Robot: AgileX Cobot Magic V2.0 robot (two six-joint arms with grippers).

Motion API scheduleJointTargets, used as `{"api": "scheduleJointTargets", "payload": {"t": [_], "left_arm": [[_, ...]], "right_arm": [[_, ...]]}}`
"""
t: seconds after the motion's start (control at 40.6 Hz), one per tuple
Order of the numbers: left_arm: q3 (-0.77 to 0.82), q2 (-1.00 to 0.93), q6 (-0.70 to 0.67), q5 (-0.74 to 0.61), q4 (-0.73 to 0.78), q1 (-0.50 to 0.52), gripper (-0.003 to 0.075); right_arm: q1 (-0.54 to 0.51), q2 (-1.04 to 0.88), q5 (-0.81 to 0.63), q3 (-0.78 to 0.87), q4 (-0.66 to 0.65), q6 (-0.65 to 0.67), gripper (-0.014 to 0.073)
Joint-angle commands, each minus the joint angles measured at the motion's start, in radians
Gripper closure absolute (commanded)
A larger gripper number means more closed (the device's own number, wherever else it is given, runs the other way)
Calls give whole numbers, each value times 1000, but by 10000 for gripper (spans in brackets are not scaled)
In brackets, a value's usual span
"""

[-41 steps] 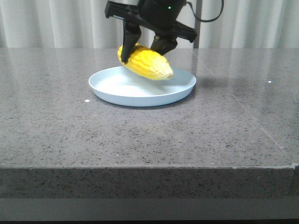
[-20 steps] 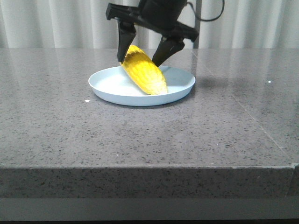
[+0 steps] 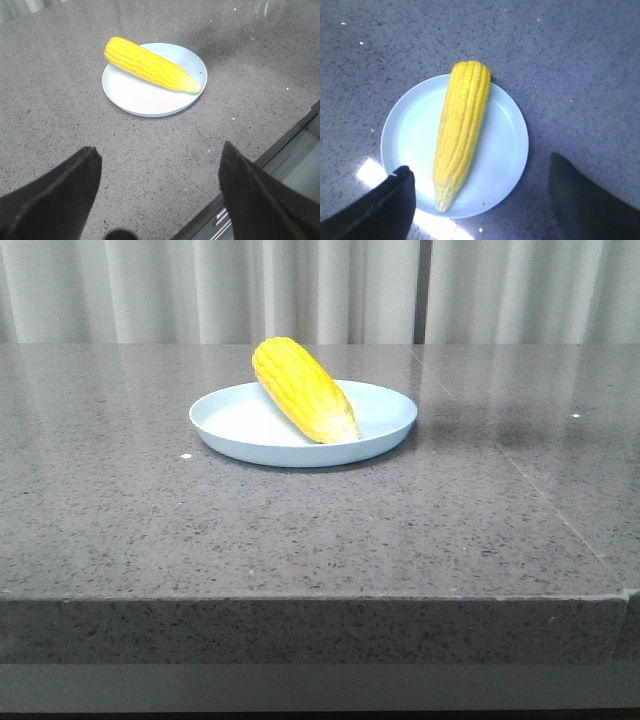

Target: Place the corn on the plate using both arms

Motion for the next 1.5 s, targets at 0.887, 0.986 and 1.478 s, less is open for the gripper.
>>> {"api": "scheduleJointTargets", "payload": {"t": [0.887,0.986,1.478], "left_arm": [[-25,2,-3,-107,80,-8,227],[-25,2,-3,-107,80,-8,227],[-25,2,-4,-103,-1,-8,287]], "right_arm": [[-3,-1157,-45,806,-11,-73,21],[-3,-1156,-39,808,-9,-73,21],[-3,-1156,-38,808,-9,-73,390]]}}
